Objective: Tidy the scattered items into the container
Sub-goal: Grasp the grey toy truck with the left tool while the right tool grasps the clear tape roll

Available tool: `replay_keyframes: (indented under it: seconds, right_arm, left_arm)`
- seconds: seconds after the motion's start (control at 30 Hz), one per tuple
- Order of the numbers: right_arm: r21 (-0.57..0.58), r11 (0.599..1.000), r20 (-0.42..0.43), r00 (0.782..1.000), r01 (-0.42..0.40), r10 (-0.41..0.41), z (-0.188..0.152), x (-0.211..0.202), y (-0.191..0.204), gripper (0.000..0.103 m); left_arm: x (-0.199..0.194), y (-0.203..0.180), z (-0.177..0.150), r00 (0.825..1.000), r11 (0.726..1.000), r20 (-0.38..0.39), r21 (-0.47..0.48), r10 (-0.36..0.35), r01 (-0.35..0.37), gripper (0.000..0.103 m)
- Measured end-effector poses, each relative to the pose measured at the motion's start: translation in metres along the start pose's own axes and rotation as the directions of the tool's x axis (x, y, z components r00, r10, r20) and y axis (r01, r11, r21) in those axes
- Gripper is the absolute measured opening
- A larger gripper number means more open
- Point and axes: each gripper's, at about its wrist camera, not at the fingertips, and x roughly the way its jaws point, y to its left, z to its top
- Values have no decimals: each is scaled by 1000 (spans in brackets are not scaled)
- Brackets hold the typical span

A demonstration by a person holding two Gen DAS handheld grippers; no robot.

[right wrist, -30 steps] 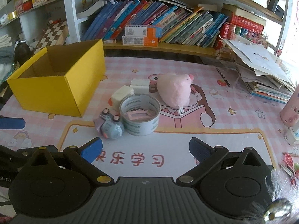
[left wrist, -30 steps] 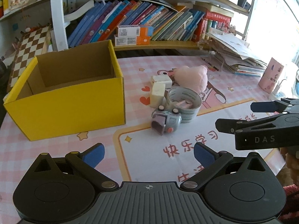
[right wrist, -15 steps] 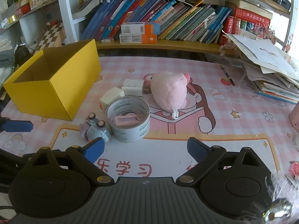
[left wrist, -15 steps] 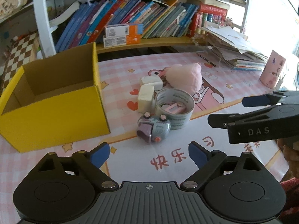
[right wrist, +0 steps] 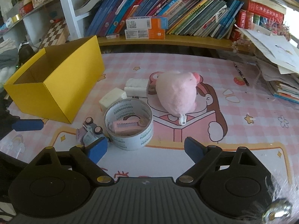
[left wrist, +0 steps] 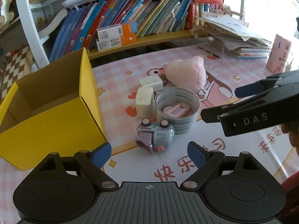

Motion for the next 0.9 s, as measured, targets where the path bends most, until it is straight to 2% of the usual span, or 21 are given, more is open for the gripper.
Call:
replay_keyframes:
  seconds: [0.3,0.7,0.9]
  right_arm:
    - [-14,999,-22,999,-33,33,7,18,-2,85]
    - [-67,995,-37,997,-72,69,18,40,4,85]
    - [-92,993,-62,995,-79,73,22,54,9,85]
  left_arm:
    - [11,-7,1,1000,999,19,49,3,-4,80]
    - [33,-3,8,1000,999,16,39,-1,1,80]
    - [43,-4,9,1000,998,6,67,-8,8,80]
